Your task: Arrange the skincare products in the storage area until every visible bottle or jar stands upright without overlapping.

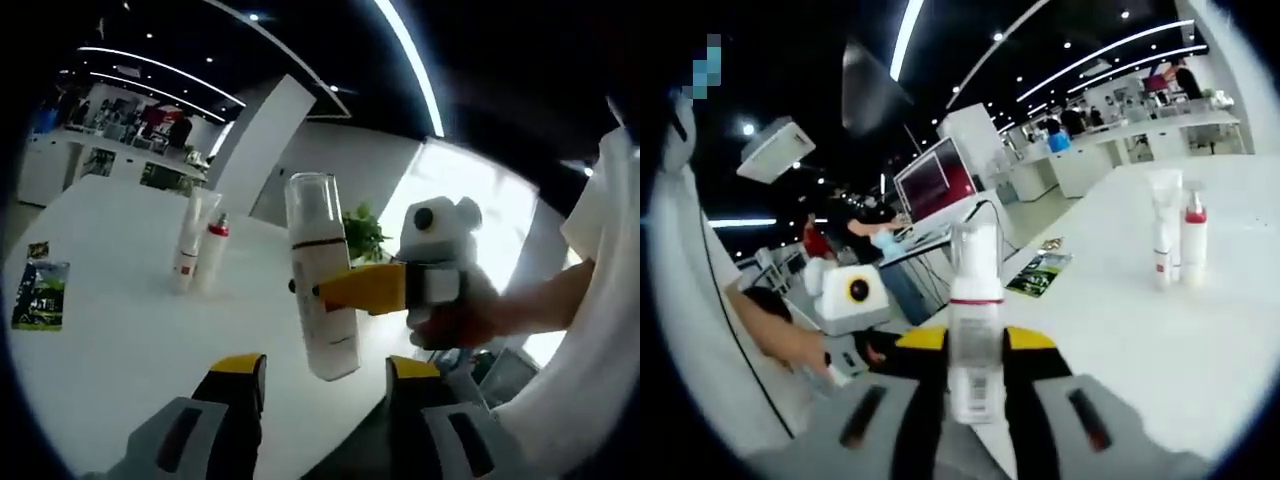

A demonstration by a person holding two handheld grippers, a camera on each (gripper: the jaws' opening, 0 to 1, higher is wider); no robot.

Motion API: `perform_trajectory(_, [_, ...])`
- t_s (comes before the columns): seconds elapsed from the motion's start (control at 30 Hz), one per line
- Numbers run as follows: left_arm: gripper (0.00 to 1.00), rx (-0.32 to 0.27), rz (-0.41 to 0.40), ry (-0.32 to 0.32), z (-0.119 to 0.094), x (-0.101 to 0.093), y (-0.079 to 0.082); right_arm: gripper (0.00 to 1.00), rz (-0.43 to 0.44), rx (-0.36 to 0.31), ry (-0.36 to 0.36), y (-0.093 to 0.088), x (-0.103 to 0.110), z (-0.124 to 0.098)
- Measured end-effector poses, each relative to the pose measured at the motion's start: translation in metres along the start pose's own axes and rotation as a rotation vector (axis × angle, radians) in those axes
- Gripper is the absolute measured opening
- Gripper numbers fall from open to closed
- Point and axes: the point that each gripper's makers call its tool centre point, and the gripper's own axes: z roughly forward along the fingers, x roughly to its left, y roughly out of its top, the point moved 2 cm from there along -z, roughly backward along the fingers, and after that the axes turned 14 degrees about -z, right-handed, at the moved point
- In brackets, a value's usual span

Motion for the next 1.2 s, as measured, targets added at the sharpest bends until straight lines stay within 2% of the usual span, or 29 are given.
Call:
perform_trajectory(0.1, [0.55, -0.04, -0.056, -0.076, -0.001, -0.014, 0.004, 0.21, 0.012, -0.022, -0.004, 0.001, 0.003, -0.002])
perform_trajectory(0.27, [0.57, -0.035, -0.04, -0.128, -0.004, -0.023, 0.003, 0.21, 0.031, -0.055, -0.009, 0.006, 0.011, -0.004])
perform_trajectory(0.3, [0.57, -0.032, -0.043, -0.157, -0.003, -0.028, 0.002, 0.21, 0.04, -0.065, 0.001, 0.006, 0.014, -0.003])
perform_trajectory(0.4, [0.57, -0.026, -0.052, -0.185, -0.004, -0.031, 0.001, 0.21, 0.04, -0.065, 0.019, 0.005, 0.023, -0.001])
perform_trajectory(0.53, [0.53, -0.015, -0.056, -0.195, -0.005, -0.032, -0.002, 0.21, 0.038, -0.056, 0.006, 0.002, 0.029, 0.0])
perform_trajectory(0.67, [0.49, -0.004, -0.05, -0.203, -0.006, -0.031, -0.004, 0.21, 0.064, -0.075, 0.013, 0.002, 0.032, 0.001])
perform_trajectory(0.87, [0.45, 0.001, -0.071, -0.231, -0.008, -0.036, -0.004, 0.21, 0.069, -0.096, 0.061, 0.007, 0.041, 0.0])
perform_trajectory(0.93, [0.44, -0.004, -0.092, -0.248, -0.01, -0.037, -0.002, 0.21, 0.099, -0.111, 0.08, 0.009, 0.04, -0.002])
perform_trajectory(1.07, [0.35, -0.008, -0.125, -0.274, -0.012, -0.038, -0.001, 0.21, 0.106, -0.098, 0.121, 0.008, 0.045, -0.008])
perform_trajectory(1.2, [0.31, 0.003, -0.13, -0.301, -0.014, -0.042, -0.002, 0.21, 0.109, -0.094, 0.15, 0.006, 0.048, -0.012])
